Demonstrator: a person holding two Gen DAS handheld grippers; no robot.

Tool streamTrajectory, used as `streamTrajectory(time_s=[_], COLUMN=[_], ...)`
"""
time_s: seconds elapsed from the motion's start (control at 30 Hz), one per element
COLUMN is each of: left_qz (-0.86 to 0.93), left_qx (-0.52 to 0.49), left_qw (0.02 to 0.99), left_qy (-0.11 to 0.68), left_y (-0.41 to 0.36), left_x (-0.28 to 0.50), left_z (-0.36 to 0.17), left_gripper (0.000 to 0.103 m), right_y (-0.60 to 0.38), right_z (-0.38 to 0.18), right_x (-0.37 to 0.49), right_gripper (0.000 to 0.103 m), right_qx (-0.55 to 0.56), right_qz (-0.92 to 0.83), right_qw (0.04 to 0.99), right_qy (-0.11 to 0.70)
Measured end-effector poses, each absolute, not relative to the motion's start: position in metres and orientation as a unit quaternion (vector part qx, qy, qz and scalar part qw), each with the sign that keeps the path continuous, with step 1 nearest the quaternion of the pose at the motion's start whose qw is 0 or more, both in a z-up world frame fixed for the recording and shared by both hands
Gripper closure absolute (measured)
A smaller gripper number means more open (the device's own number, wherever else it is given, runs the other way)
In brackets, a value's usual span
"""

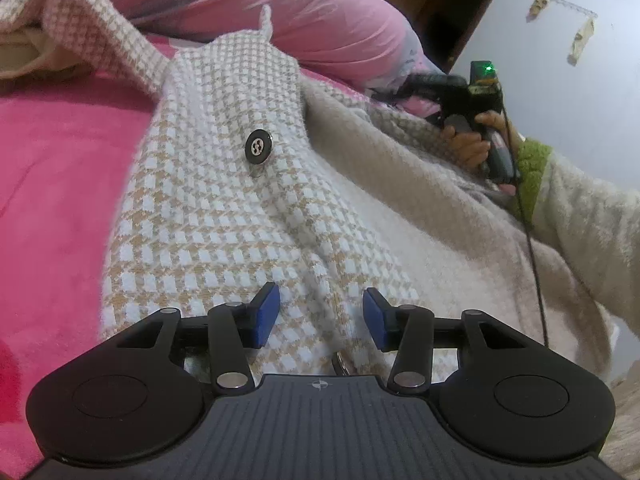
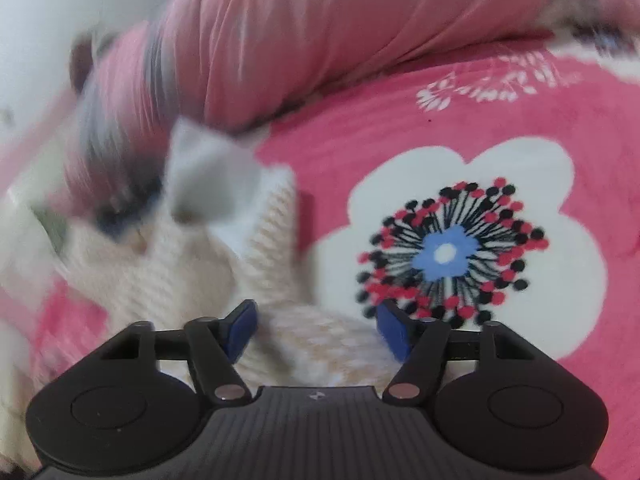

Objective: Fold clothes

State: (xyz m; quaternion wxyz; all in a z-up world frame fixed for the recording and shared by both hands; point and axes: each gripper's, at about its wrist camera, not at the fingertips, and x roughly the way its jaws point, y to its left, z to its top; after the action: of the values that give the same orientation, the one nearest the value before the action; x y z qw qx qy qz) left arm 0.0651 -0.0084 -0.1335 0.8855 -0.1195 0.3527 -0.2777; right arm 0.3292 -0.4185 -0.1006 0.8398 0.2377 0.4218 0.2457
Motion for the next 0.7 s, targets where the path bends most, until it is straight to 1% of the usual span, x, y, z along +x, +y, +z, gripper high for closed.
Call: streamTrajectory(time_s=[0.03, 0.07, 0.13, 0.17, 0.2, 0.23, 0.27, 0.3, 0.33, 0.37, 0.4, 0.47, 0.53, 0.6, 0.63, 0.7], left_qz=[-0.278, -0.280, -0.282, -0.283, -0.283, -0.283, -0.283, -0.282, -0.280, -0.279, -0.277, -0.271, -0.269, -0.268, -0.267, -0.267], left_qx=[-0.116, -0.114, -0.107, -0.103, -0.100, -0.099, -0.100, -0.101, -0.102, -0.104, -0.106, -0.113, -0.119, -0.121, -0.118, -0.110], left_qw=[0.887, 0.887, 0.889, 0.890, 0.890, 0.890, 0.890, 0.890, 0.890, 0.891, 0.891, 0.890, 0.889, 0.889, 0.889, 0.889], left_qy=[0.351, 0.348, 0.343, 0.342, 0.343, 0.343, 0.343, 0.343, 0.344, 0.344, 0.345, 0.349, 0.350, 0.352, 0.353, 0.356], left_y=[-0.009, -0.009, -0.010, -0.011, -0.012, -0.012, -0.012, -0.012, -0.012, -0.012, -0.012, -0.013, -0.013, -0.014, -0.015, -0.017], left_x=[0.065, 0.065, 0.065, 0.065, 0.066, 0.066, 0.066, 0.066, 0.066, 0.066, 0.066, 0.068, 0.069, 0.072, 0.073, 0.076], left_z=[-0.134, -0.135, -0.136, -0.136, -0.135, -0.135, -0.135, -0.134, -0.134, -0.134, -0.134, -0.131, -0.128, -0.125, -0.125, -0.126], left_gripper=[0.055, 0.054, 0.052, 0.052, 0.052, 0.052, 0.052, 0.052, 0.052, 0.052, 0.052, 0.052, 0.052, 0.052, 0.052, 0.052], right_y=[-0.425, -0.429, -0.424, -0.416, -0.406, -0.396, -0.380, -0.363, -0.346, -0.329, -0.315, -0.302, -0.298, -0.308, -0.317, -0.341], right_z=[-0.102, -0.105, -0.106, -0.108, -0.109, -0.112, -0.114, -0.115, -0.117, -0.116, -0.114, -0.106, -0.099, -0.090, -0.086, -0.085], right_x=[0.328, 0.329, 0.326, 0.325, 0.324, 0.324, 0.320, 0.314, 0.308, 0.299, 0.290, 0.279, 0.274, 0.282, 0.290, 0.307], right_gripper=[0.015, 0.015, 0.015, 0.017, 0.025, 0.030, 0.044, 0.054, 0.055, 0.063, 0.074, 0.089, 0.090, 0.091, 0.091, 0.091], right_qx=[0.272, 0.292, 0.260, 0.226, 0.188, 0.146, 0.084, 0.017, -0.050, -0.106, -0.154, -0.225, -0.322, -0.378, -0.386, -0.391], right_qz=[0.251, 0.255, 0.257, 0.257, 0.256, 0.252, 0.239, 0.222, 0.205, 0.191, 0.177, 0.147, 0.074, -0.014, -0.053, -0.112], right_qw=[0.833, 0.828, 0.840, 0.847, 0.853, 0.857, 0.867, 0.875, 0.878, 0.882, 0.882, 0.883, 0.884, 0.882, 0.882, 0.877], right_qy=[0.411, 0.404, 0.401, 0.407, 0.415, 0.425, 0.430, 0.430, 0.429, 0.419, 0.408, 0.386, 0.330, 0.280, 0.263, 0.255])
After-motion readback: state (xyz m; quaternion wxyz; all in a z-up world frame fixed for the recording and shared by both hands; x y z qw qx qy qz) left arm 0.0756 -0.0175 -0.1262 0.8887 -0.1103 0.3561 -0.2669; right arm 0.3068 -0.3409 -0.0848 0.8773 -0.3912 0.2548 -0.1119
